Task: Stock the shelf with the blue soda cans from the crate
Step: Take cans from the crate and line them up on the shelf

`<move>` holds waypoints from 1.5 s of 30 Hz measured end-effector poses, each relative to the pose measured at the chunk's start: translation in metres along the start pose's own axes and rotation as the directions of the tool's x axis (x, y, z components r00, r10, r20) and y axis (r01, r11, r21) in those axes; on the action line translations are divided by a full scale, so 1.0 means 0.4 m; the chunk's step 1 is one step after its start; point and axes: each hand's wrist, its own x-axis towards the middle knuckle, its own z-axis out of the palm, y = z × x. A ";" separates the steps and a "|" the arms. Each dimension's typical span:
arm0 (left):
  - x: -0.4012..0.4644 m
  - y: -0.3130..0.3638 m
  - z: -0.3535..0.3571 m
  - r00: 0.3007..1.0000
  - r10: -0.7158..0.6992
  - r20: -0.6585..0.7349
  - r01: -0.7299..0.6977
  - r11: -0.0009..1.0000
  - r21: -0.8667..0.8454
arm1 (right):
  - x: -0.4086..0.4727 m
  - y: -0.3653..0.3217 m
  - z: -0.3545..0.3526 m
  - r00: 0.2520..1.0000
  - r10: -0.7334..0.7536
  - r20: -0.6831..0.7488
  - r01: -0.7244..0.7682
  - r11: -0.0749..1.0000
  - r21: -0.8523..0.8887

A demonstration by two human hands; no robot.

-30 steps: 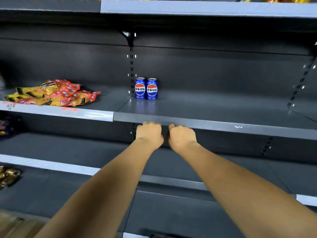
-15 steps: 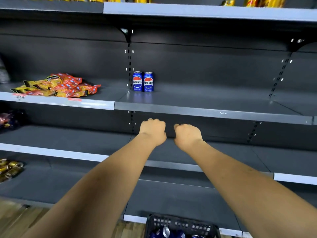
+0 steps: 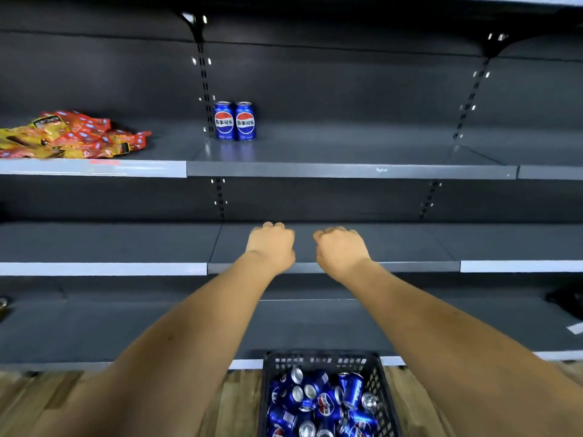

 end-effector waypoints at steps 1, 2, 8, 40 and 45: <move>-0.006 0.009 0.005 1.000 0.006 0.002 -0.006 1.000 -0.006 | -0.009 0.002 0.006 1.000 0.001 0.006 -0.001 1.000 -0.001; -0.010 0.019 0.010 1.000 0.015 0.000 -0.015 1.000 -0.011 | -0.017 0.005 0.014 1.000 0.002 0.011 -0.002 1.000 -0.001; -0.023 0.082 0.038 0.999 0.032 -0.007 -0.032 0.999 -0.037 | -0.061 0.044 0.073 0.999 -0.016 0.031 0.016 1.000 -0.007; -0.078 0.382 0.784 0.930 -0.034 0.366 0.092 0.986 -0.142 | -0.241 0.189 0.865 0.887 0.100 0.452 -0.304 0.861 0.407; -0.076 0.399 1.030 0.918 -0.021 0.397 0.075 0.990 -0.121 | -0.252 0.155 1.127 0.858 0.071 0.509 -0.306 0.866 0.396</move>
